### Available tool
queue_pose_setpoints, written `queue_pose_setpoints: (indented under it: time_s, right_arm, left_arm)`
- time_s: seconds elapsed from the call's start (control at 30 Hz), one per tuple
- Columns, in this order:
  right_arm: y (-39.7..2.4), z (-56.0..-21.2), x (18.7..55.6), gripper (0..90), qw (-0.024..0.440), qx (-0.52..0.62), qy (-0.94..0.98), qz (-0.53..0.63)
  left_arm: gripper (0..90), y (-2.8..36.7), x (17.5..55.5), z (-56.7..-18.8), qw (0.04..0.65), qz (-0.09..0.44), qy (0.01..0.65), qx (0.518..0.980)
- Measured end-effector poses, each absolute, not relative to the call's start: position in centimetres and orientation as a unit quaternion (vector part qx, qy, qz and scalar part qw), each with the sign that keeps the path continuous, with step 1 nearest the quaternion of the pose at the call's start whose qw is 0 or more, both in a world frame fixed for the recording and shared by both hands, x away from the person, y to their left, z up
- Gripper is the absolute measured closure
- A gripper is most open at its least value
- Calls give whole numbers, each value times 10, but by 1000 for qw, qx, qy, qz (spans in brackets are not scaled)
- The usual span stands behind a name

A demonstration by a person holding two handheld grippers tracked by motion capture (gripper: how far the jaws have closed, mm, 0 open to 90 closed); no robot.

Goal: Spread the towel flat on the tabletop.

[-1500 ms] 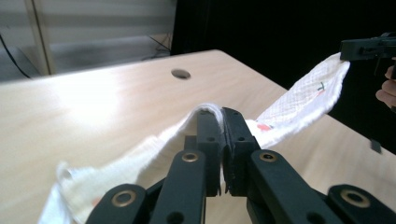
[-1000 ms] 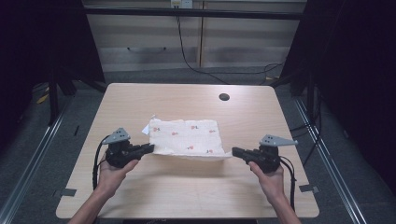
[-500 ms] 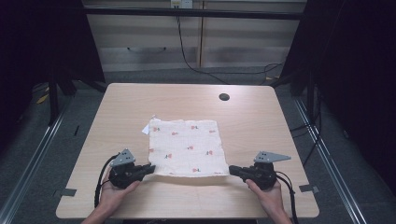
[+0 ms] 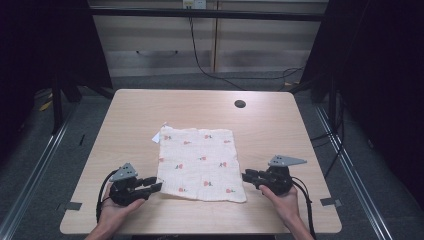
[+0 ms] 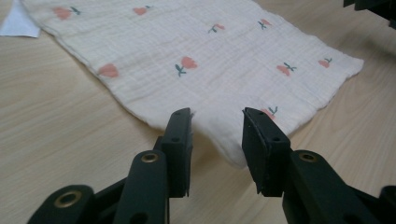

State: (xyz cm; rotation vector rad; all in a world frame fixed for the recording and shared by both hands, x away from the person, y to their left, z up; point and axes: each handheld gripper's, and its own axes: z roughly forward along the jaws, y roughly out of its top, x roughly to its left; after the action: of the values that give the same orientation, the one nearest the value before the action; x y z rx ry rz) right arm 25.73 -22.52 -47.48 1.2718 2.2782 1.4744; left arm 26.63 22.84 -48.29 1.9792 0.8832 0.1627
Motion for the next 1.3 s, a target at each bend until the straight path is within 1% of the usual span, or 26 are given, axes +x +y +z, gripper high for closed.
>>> queue_pose_setpoints:
  time_s: [0.03, 0.07, 0.13, 0.17, 0.2, 0.23, 0.27, 0.33, 0.43, 0.47, 0.53, 0.6, 0.67, 0.9, 1.0, 1.2, 1.3]
  right_arm:
    - [-222, -474, 266, 711, 75, 419, 763, 487]
    - [-221, -473, 270, 706, 74, 419, 762, 489]
    - [-219, -472, 279, 651, 72, 416, 760, 494]
    - [-219, -472, 285, 626, 71, 418, 760, 492]
    - [-219, -472, 285, 626, 71, 418, 760, 492]
    - [-219, -471, 297, 605, 72, 419, 759, 493]
    - [-218, -470, 303, 590, 79, 419, 763, 486]
    - [-218, -470, 309, 594, 79, 419, 765, 483]
    - [-214, -473, 324, 639, 74, 419, 765, 484]
    - [-211, -477, 334, 666, 70, 417, 769, 479]
    - [-209, -479, 338, 677, 68, 418, 770, 477]
    - [-206, -485, 346, 684, 64, 421, 772, 472]
    - [-202, -491, 351, 693, 59, 424, 776, 464]
    - [-196, -503, 355, 686, 48, 425, 787, 445]
    - [-194, -506, 355, 686, 46, 424, 791, 438]
    - [-192, -506, 348, 692, 60, 424, 808, 404]
    - [-197, -506, 342, 698, 57, 425, 807, 405]
  left_arm:
    - [605, 232, 268, -482, 466, 70, 364, 804]
    - [607, 238, 272, -480, 467, 72, 372, 799]
    - [668, 239, 275, -478, 470, 77, 370, 798]
    - [671, 240, 278, -475, 477, 83, 370, 792]
    - [671, 239, 283, -472, 479, 90, 372, 790]
    - [725, 238, 290, -469, 481, 87, 371, 789]
    - [739, 237, 296, -467, 482, 93, 375, 786]
    - [756, 233, 310, -465, 482, 97, 378, 784]
    - [776, 225, 330, -468, 475, 99, 383, 786]
    - [785, 221, 337, -471, 468, 97, 386, 789]
    - [789, 212, 348, -479, 454, 100, 386, 797]
    - [807, 206, 358, -488, 451, 91, 390, 797]
    - [808, 202, 364, -495, 436, 88, 385, 809]
    - [807, 201, 364, -503, 428, 73, 381, 817]
    - [803, 198, 365, -508, 414, 79, 379, 824]
    - [782, 195, 366, -509, 418, 76, 378, 823]
    - [779, 188, 363, -508, 415, 80, 369, 828]
